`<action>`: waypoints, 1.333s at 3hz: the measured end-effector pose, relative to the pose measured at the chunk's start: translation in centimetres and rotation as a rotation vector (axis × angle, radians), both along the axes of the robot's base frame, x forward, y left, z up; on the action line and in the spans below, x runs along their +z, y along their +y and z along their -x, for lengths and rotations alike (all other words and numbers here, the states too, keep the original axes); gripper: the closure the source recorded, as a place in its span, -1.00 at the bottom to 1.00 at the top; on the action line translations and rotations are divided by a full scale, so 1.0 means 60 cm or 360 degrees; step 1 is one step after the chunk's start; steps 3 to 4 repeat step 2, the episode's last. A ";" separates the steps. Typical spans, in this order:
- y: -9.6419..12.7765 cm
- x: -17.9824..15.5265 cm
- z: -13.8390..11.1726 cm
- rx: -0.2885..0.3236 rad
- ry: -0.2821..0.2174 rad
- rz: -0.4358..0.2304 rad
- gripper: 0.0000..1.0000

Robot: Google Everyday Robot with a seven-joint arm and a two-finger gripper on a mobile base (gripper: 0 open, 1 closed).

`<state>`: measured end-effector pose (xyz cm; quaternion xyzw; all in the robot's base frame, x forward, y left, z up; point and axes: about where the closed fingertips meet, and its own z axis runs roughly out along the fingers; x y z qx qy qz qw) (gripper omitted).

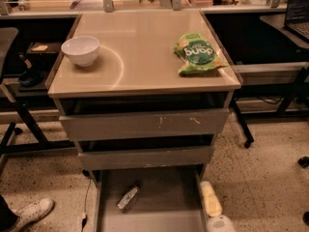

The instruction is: Place redbull can into bottom drawer

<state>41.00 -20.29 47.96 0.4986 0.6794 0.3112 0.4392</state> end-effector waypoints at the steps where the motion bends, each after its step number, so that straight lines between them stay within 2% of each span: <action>1: -0.162 0.050 0.064 -0.0493 -0.0072 0.0071 -1.00; 2: -0.313 0.070 0.191 -0.1029 -0.0135 0.0144 -1.00; 4: -0.313 0.070 0.191 -0.1029 -0.0135 0.0144 -1.00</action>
Offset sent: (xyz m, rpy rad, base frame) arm -0.3056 -0.3407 0.0638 -0.2650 -0.1059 -1.3851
